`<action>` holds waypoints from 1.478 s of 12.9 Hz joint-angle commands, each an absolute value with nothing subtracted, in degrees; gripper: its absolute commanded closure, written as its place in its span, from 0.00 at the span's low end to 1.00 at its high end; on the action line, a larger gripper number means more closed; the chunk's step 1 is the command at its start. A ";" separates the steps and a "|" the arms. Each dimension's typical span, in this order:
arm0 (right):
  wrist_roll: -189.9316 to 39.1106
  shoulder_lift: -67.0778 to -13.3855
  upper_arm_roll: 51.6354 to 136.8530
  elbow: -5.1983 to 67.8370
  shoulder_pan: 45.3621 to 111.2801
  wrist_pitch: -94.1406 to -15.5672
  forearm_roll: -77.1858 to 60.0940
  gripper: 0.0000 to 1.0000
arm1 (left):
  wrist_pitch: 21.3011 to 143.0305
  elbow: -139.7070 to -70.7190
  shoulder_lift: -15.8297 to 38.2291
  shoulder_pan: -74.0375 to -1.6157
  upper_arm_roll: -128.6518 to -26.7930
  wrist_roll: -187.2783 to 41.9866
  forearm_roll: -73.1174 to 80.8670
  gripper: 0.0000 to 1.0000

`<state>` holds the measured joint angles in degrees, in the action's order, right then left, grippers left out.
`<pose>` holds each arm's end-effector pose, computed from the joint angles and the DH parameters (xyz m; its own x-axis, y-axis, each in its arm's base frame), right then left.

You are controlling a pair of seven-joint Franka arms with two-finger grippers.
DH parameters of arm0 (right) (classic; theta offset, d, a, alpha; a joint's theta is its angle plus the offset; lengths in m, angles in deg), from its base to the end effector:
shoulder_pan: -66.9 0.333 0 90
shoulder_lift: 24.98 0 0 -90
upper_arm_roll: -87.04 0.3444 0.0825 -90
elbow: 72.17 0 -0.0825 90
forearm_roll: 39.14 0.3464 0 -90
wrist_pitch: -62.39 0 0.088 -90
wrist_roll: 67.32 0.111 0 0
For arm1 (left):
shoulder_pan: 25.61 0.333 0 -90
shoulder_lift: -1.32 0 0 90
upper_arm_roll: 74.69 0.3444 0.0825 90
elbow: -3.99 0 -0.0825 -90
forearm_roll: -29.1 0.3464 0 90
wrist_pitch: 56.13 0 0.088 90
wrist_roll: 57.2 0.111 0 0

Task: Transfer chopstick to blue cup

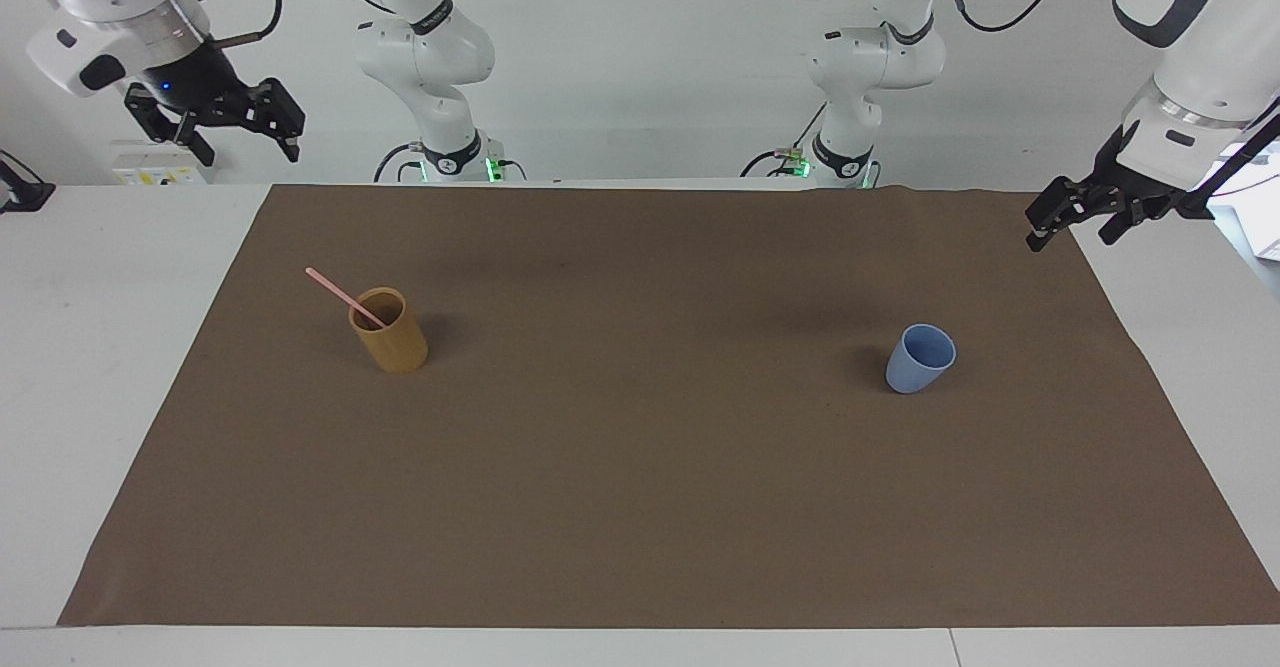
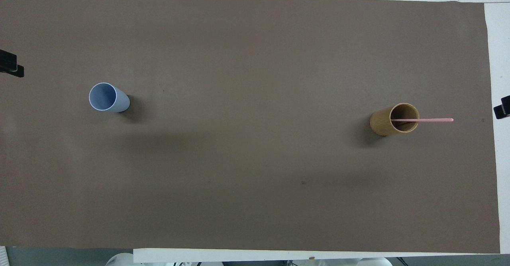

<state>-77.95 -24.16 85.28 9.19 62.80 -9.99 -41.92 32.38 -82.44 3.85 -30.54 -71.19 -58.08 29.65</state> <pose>0.4739 -0.0552 0.6946 0.9866 0.0695 -0.1479 0.0733 -0.9971 0.0205 0.5294 -0.0130 0.6506 0.9999 -0.0094 -0.0076 -0.0095 -0.9999 -0.0124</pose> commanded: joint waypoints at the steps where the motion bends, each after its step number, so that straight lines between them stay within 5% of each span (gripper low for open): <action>1: -76.99 -22.96 85.46 10.89 62.33 -11.08 -40.72 0.00 | 31.76 -82.94 3.25 -29.83 -71.62 -57.64 29.19 0.00; 15: -78.57 -22.78 85.55 11.06 62.41 -9.59 -40.37 0.00 | 31.76 -82.94 3.25 -29.83 -71.62 -57.73 29.28 0.00; 19: -77.96 -16.48 85.55 27.18 63.03 -25.98 -37.55 0.00 | 31.76 -82.94 3.25 -29.83 -71.62 -57.73 29.19 0.00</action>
